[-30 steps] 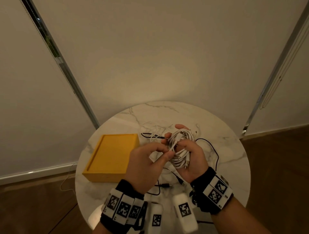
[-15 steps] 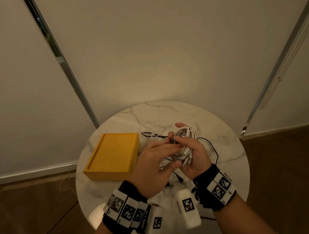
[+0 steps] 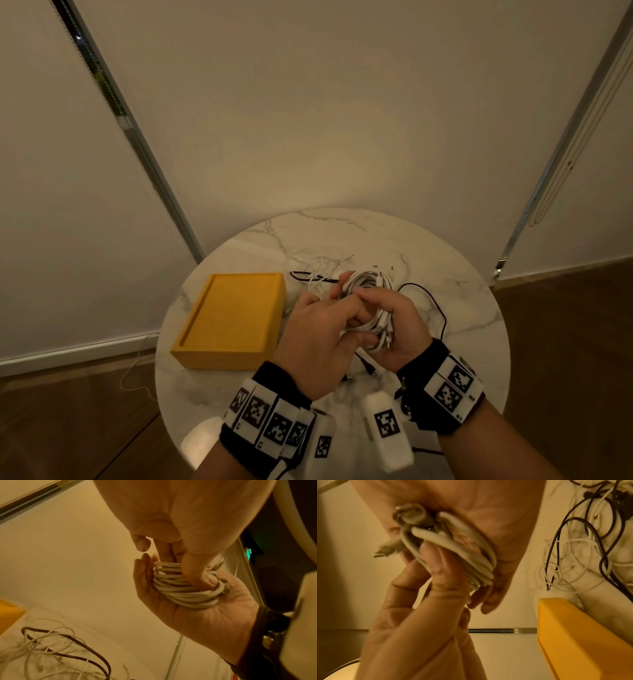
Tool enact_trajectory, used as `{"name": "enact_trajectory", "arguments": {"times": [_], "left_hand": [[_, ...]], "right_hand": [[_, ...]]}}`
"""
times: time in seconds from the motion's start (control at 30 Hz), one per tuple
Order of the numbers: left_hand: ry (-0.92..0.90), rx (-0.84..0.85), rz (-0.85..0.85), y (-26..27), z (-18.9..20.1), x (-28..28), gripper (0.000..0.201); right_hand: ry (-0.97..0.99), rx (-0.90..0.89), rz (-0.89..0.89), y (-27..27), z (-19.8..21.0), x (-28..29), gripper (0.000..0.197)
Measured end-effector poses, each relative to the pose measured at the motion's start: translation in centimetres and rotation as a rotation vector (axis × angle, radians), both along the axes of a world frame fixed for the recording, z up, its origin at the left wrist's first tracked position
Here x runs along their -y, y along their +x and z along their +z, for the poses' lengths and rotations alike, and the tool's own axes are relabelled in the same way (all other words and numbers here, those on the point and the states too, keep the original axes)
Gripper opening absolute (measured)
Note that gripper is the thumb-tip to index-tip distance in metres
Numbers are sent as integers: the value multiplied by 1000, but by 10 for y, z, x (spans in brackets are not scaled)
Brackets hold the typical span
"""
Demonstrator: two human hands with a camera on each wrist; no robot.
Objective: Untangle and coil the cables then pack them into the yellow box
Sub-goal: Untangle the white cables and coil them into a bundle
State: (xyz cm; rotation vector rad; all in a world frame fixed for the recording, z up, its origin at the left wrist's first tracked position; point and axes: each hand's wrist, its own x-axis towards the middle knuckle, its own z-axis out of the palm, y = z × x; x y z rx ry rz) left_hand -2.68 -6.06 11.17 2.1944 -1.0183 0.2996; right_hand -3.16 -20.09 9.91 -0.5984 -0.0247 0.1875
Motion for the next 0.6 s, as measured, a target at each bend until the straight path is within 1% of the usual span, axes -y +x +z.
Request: {"name": "enact_trajectory", "arguments": {"times": [0.07, 0.1, 0.17, 0.2, 0.23, 0.3, 0.33, 0.37, 0.4, 0.43, 0.47, 0.5, 0.53, 0.6], "left_hand": [[7, -2, 0, 0, -1, 0, 24], [-3, -10, -3, 0, -1, 0, 23], [-23, -23, -13, -1, -2, -3, 19], [-26, -16, -23, -1, 0, -5, 17], [-38, -6, -44, -1, 2, -8, 16], [-114, 21, -99, -1, 9, -13, 19], [-164, 47, -106, -1, 12, -15, 21], [-201, 86, -79, 2, 16, -18, 24], [-207, 123, -26, 5, 19, -20, 31], [-185, 133, 28, 8, 23, -22, 43], [-135, 112, 55, 12, 26, -23, 59], [-66, 81, 33, 15, 29, -24, 75], [11, 49, -19, 17, 31, -24, 86], [157, 31, -124, 19, 35, -22, 97]], "right_hand": [[-28, -31, 17, 0, -1, 2, 63], [-43, -44, 17, 0, -2, 2, 56], [-82, -53, 1, 0, -2, 4, 36], [-110, -45, -10, 0, -1, 5, 29], [-140, -33, -25, 0, -1, 6, 27], [-202, -9, -57, 1, -1, 9, 32], [-235, 3, -65, 2, -1, 10, 35], [-273, 25, -60, 2, 0, 11, 38], [-315, 52, -42, 1, 0, 12, 38], [-355, 91, -7, 0, 1, 12, 39], [-409, 134, 34, -2, 3, 11, 40], [-488, 170, 68, -4, 4, 9, 40], [-580, 206, 98, -6, 6, 7, 35], [-740, 269, 145, -9, 8, 1, 24]]}}
